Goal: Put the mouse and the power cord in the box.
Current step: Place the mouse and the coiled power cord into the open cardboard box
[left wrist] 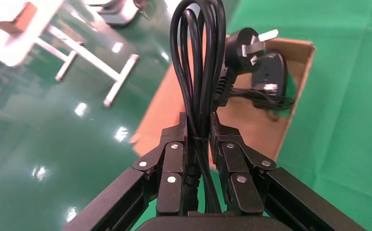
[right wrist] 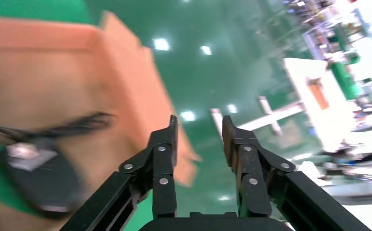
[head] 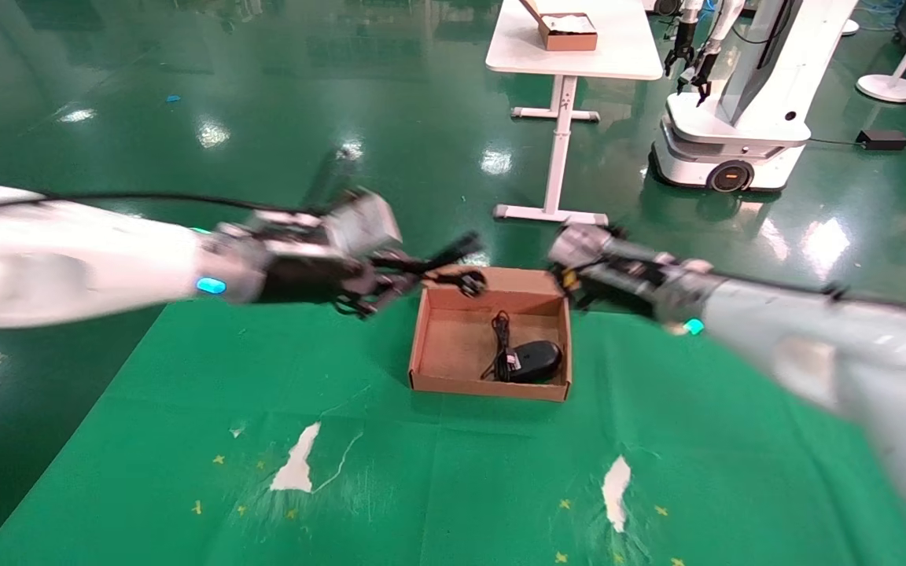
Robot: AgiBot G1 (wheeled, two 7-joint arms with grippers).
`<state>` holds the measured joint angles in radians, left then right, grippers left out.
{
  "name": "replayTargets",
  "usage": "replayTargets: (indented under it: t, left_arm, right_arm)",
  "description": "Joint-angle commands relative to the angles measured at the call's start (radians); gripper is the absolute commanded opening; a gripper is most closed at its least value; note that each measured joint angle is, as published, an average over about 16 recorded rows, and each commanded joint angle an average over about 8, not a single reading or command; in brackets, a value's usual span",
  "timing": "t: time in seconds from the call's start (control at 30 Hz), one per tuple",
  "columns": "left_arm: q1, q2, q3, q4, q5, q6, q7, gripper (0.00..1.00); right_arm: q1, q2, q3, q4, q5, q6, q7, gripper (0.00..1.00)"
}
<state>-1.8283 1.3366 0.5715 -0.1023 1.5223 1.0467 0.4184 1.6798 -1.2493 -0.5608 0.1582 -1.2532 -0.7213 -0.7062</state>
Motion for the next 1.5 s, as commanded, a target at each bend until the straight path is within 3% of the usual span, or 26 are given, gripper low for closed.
replayTargets:
  t: [0.03,0.17,0.33,0.53,0.7,0.87,0.9,1.1,1.17,1.5]
  left_arm:
    - [0.024,0.036,0.014,-0.007,0.027,-0.045,-0.007,0.00]
    - [0.134,0.046,0.068,-0.175,-0.012,-0.077,-0.086,0.00]
    - [0.184,0.042,0.216,-0.351,-0.032,-0.088,-0.228,0.00]
    - [0.154,0.039,0.391,-0.487,-0.009,-0.176,-0.352,0.00]
    - [0.130,0.039,0.516,-0.569,0.005,-0.274,-0.401,0.00]
    - [0.101,0.040,0.627,-0.591,0.023,-0.353,-0.455,0.02]
    - [0.096,0.041,0.643,-0.589,0.024,-0.365,-0.469,0.08]
    - [0.080,0.043,0.717,-0.586,0.025,-0.416,-0.535,0.83]
    - [0.078,0.044,0.727,-0.587,0.026,-0.422,-0.540,1.00]
    - [0.081,0.038,0.705,-0.586,0.023,-0.412,-0.528,1.00]
  right_arm:
    - [0.025,0.021,0.003,-0.010,0.002,0.010,-0.027,1.00]
    - [0.072,0.161,0.020,0.047,0.033,-0.225,-0.093,1.00]
    - [0.116,0.339,0.049,0.129,0.084,-0.515,-0.159,1.00]
    - [0.135,0.464,0.054,0.242,0.096,-0.650,-0.151,1.00]
    - [0.107,0.543,0.059,0.365,0.106,-0.680,-0.078,1.00]
    - [0.072,0.610,0.065,0.538,0.111,-0.650,0.027,1.00]
    - [0.068,0.620,0.065,0.570,0.109,-0.642,0.047,1.00]
    - [0.048,0.673,0.066,0.727,0.105,-0.619,0.139,1.00]
    - [0.045,0.681,0.067,0.745,0.104,-0.619,0.146,1.00]
    - [0.046,0.664,0.067,0.710,0.104,-0.611,0.131,1.00]
